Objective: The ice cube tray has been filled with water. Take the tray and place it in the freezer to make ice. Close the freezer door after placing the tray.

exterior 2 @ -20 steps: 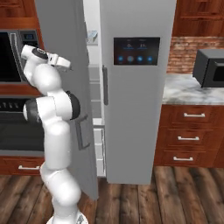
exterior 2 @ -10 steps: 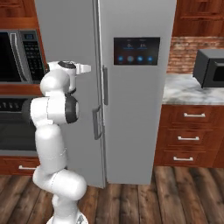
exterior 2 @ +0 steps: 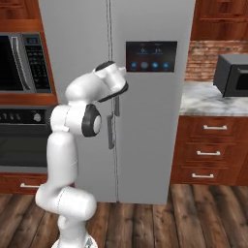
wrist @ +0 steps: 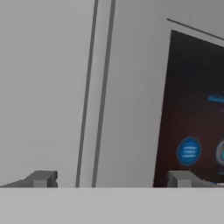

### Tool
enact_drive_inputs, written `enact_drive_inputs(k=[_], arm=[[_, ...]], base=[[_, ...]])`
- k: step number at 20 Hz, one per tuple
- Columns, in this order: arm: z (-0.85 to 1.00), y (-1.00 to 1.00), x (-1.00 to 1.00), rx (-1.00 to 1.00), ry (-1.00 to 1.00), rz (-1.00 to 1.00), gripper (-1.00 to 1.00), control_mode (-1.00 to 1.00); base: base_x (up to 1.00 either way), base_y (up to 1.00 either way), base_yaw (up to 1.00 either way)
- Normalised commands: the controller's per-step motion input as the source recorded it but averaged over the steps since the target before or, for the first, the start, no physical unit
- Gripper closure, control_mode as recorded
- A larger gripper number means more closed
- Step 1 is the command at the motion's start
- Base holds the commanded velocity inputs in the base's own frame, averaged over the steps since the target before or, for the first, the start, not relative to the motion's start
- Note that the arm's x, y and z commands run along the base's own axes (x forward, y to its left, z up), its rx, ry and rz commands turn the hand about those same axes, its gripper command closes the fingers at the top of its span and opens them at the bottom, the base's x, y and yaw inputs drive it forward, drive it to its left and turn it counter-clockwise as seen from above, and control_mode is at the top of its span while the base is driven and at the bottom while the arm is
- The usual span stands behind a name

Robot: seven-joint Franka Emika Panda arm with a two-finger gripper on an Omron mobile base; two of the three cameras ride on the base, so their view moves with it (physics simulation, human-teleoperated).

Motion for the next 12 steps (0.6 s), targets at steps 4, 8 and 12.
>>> enact_drive_inputs(k=[4, 8, 12], arm=[[0.0, 0.2, 0.27, 0.0, -0.19, 0.15, -1.0, -1.0], [0.0, 0.48, 0.11, 0.0, -0.19, 0.14, -1.0, -1.0], [-0.15, 0.53, 0.46, 0.0, -0.07, 0.08, -1.0, -1.0]], base=[[0.0, 0.0, 0.0], [0.0, 0.0, 0.0], [0.0, 0.0, 0.0]])
